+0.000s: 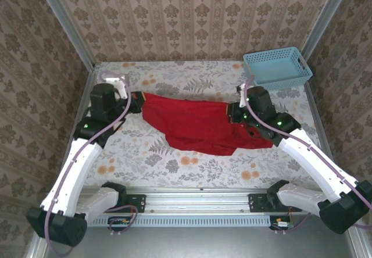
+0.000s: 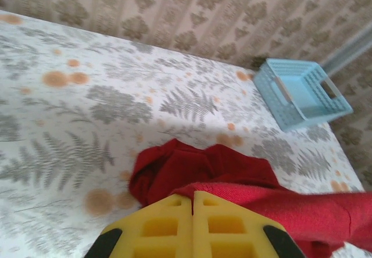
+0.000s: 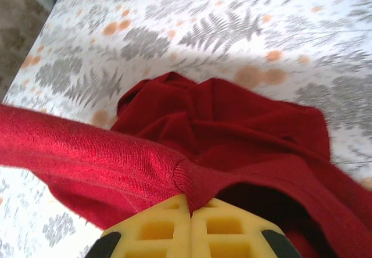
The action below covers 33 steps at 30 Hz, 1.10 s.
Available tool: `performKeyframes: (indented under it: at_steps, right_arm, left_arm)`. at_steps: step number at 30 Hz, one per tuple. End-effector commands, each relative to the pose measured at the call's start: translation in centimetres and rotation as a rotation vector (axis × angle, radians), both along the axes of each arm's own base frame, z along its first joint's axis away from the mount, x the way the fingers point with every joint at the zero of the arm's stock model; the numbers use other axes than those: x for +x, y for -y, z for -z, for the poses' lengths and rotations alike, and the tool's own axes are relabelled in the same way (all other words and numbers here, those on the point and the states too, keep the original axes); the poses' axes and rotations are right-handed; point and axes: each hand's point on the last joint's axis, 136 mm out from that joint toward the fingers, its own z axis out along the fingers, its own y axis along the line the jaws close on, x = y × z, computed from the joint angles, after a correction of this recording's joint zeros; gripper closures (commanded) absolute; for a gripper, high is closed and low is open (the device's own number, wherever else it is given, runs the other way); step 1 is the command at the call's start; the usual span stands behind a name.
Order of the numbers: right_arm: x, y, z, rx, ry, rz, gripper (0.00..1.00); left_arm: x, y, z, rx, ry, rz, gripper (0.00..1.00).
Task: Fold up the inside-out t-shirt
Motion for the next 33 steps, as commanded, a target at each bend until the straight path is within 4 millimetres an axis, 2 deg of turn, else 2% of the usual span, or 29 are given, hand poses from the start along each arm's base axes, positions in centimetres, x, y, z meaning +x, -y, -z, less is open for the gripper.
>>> performKeyframes:
  at_steps: [1,4,7,11,14,15,16,19,21,25,27,29,30,33]
  right_arm:
    - [-0.4,-3.9,-0.7,0.023,0.018,-0.084,1.00]
    - [-0.3,-6.0,-1.9,0.034,0.031,-0.129,1.00]
    - [0.2,-6.1,-2.8,0.037,0.049,-0.116,1.00]
    - [0.9,-4.1,-3.4,0.002,0.061,-0.055,1.00]
    - [1.5,-0.8,-2.9,0.012,0.037,0.035,1.00]
    - [1.7,0.7,-2.6,0.022,0.031,0.077,1.00]
    - [1.5,2.6,-1.4,0.006,-0.007,0.122,1.00]
    - [1.4,7.1,1.3,-0.022,-0.064,0.241,1.00]
    - [1.2,9.0,3.4,-0.027,-0.114,0.285,1.00]
    - [0.1,11.7,7.5,-0.063,-0.210,0.366,1.00]
    - [-0.5,12.8,9.2,-0.104,-0.253,0.402,0.90]
    - [-1.1,13.3,10.1,-0.141,-0.271,0.410,0.68]
    - [-1.3,13.5,10.1,-0.153,-0.264,0.407,0.59]
    - [-1.5,13.1,8.2,-0.119,-0.158,0.368,0.45]
  left_arm:
    - [-0.9,-4.1,-1.9,0.055,0.072,-0.136,1.00]
    - [-2.0,-5.7,-4.6,0.076,0.135,-0.166,1.00]
    - [-2.3,-6.1,-6.9,0.094,0.183,-0.172,1.00]
    - [-1.7,-5.1,-9.6,0.053,0.235,-0.124,1.00]
    - [-0.5,-2.0,-10.4,-0.033,0.224,-0.002,1.00]
    - [0.1,-0.7,-10.0,-0.041,0.207,0.032,1.00]
    - [0.6,0.7,-9.4,-0.031,0.193,0.059,1.00]
    - [1.9,6.3,-6.6,0.016,0.136,0.164,1.00]
    - [2.4,10.1,-4.3,0.012,0.082,0.237,1.00]
    - [4.1,15.2,0.2,0.031,-0.032,0.302,1.00]
    - [4.6,17.3,1.5,0.052,-0.061,0.337,1.00]
    - [4.6,19.3,2.5,0.064,-0.080,0.381,1.00]
    - [4.5,20.1,2.9,0.072,-0.088,0.398,1.00]
    - [4.1,22.0,3.9,0.087,-0.105,0.441,1.00]
